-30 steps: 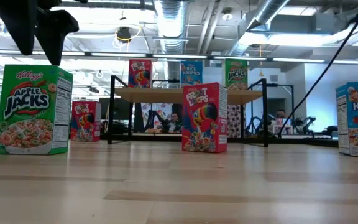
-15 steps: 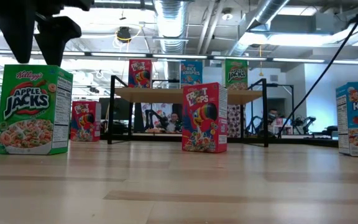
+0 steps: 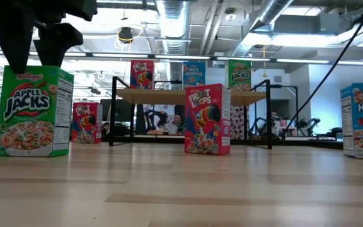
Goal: Stack cereal on shelf
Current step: Put the top green cereal box on the shelf aligned with the other green cereal box
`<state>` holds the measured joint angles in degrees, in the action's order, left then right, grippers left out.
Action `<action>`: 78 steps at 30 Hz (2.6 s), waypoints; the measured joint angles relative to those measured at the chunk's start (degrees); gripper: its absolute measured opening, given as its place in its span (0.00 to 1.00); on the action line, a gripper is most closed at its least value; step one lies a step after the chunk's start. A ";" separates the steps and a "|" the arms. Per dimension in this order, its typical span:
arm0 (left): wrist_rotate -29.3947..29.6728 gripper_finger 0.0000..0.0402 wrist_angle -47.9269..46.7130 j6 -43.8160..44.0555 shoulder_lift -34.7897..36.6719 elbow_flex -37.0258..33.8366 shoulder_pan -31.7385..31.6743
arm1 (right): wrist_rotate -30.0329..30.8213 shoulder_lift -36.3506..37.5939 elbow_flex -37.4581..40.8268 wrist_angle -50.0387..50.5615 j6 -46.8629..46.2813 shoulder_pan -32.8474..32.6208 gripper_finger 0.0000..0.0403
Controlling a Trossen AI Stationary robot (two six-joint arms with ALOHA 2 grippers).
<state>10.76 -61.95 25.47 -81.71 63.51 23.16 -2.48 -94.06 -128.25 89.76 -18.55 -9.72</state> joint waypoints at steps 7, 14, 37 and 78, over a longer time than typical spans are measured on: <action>0.04 0.82 0.04 -0.54 0.00 0.00 -0.44 | 0.00 0.00 0.00 0.00 0.11 -0.02 0.63; 0.02 0.82 0.06 -0.83 0.00 0.00 -0.44 | 0.00 0.00 0.00 0.00 0.14 -0.02 0.63; -1.40 0.45 0.21 -1.70 0.02 0.00 -0.40 | 0.00 0.00 0.00 0.00 0.07 -0.02 0.63; -0.84 0.44 3.27 -13.25 0.07 16.63 -8.11 | -0.02 0.00 -0.02 -2.62 3.94 0.12 0.63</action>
<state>9.93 -58.68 12.23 -81.65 80.13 15.05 -2.50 -94.06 -128.27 87.13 -14.61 -9.61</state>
